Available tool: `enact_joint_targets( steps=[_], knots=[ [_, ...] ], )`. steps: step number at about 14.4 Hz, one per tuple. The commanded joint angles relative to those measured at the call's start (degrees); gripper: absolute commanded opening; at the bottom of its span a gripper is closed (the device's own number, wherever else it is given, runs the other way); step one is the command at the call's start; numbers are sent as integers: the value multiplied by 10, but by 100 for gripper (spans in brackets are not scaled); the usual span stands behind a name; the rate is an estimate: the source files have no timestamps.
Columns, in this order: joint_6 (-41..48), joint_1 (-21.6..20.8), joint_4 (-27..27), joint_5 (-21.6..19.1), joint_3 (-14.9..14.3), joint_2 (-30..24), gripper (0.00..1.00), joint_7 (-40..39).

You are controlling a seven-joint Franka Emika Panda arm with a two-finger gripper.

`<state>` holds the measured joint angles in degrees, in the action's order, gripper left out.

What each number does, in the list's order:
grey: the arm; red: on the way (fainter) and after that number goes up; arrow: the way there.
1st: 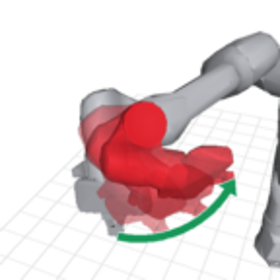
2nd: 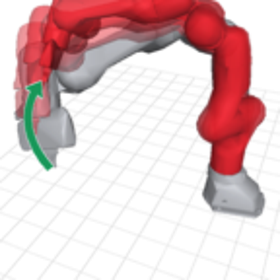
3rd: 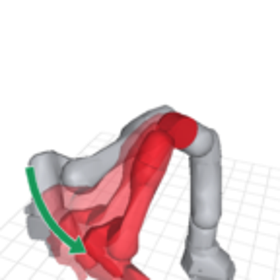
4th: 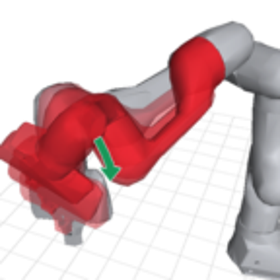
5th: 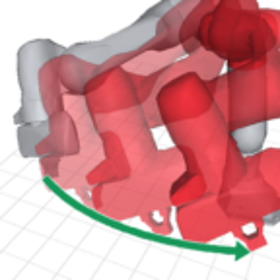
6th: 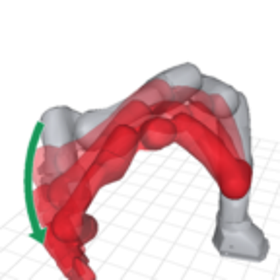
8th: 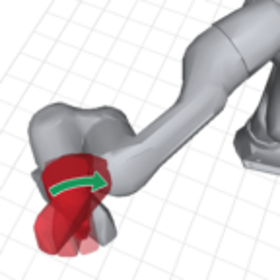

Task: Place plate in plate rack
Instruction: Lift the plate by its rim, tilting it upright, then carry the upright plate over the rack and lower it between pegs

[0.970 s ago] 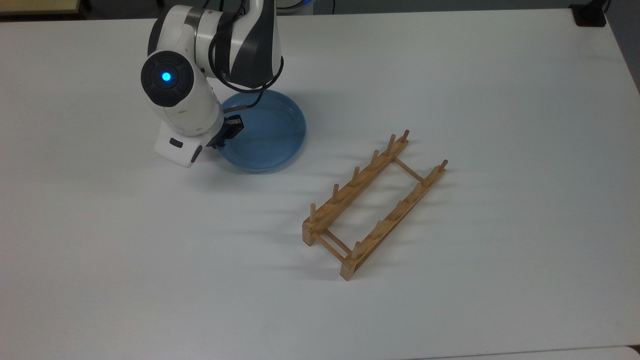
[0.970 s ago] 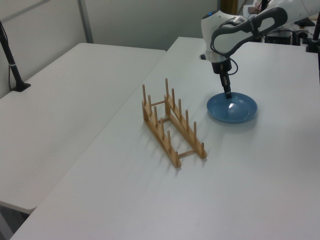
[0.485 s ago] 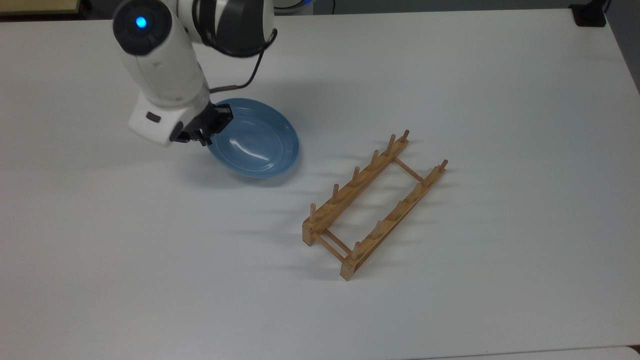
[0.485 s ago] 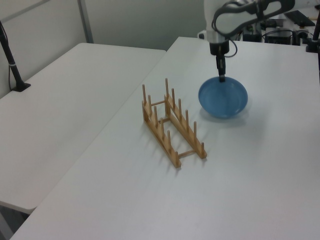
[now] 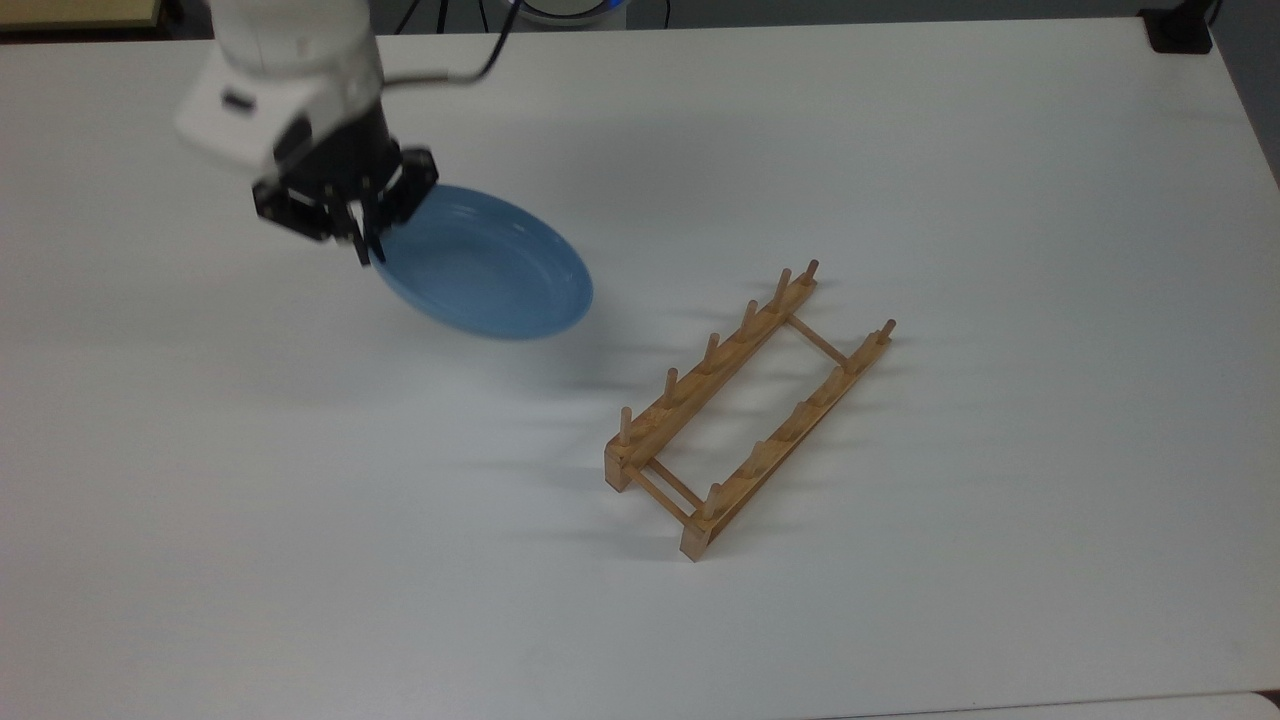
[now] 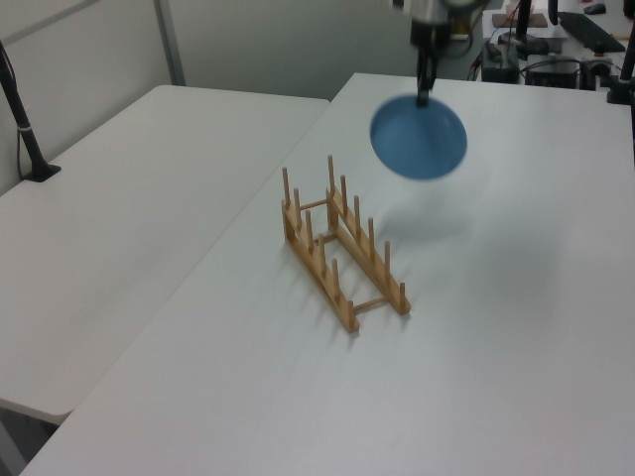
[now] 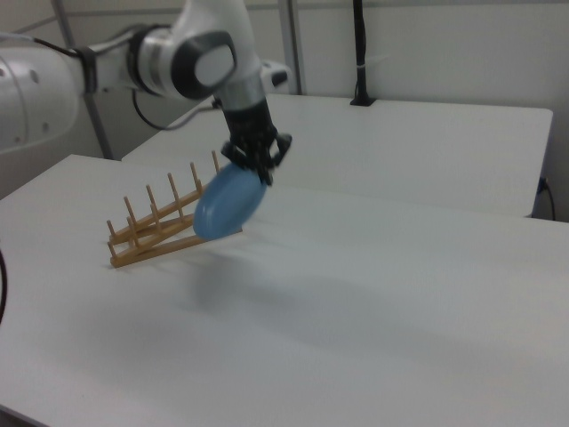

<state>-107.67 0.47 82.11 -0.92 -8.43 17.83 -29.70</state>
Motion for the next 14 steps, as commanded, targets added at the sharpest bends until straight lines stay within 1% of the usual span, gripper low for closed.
enact_joint_targets(
  steps=[1, 2, 3, 4, 5, 6, 7, 8, 11, 13, 14],
  knots=[
    [-11, -70, -1, 22, -25, -67, 0, 4],
    [-25, -96, -4, 37, -26, -77, 0, 12],
    [-50, -110, -4, 44, -27, -81, 0, 30],
    [-77, -129, -4, 64, -27, -80, 0, 59],
    [-97, -148, -3, 106, -26, -78, 0, 90],
    [-114, -168, 1, 177, -21, -77, 0, 155],
    [-118, -191, 3, 227, -17, -75, 0, 211],
    [-118, -209, 6, 250, -13, -72, 0, 233],
    [-113, -244, 9, 278, 0, -62, 0, 279],
    [-109, -248, 15, 310, 24, -47, 0, 320],
    [-109, -248, 23, 344, 45, -40, 0, 357]
  ],
)
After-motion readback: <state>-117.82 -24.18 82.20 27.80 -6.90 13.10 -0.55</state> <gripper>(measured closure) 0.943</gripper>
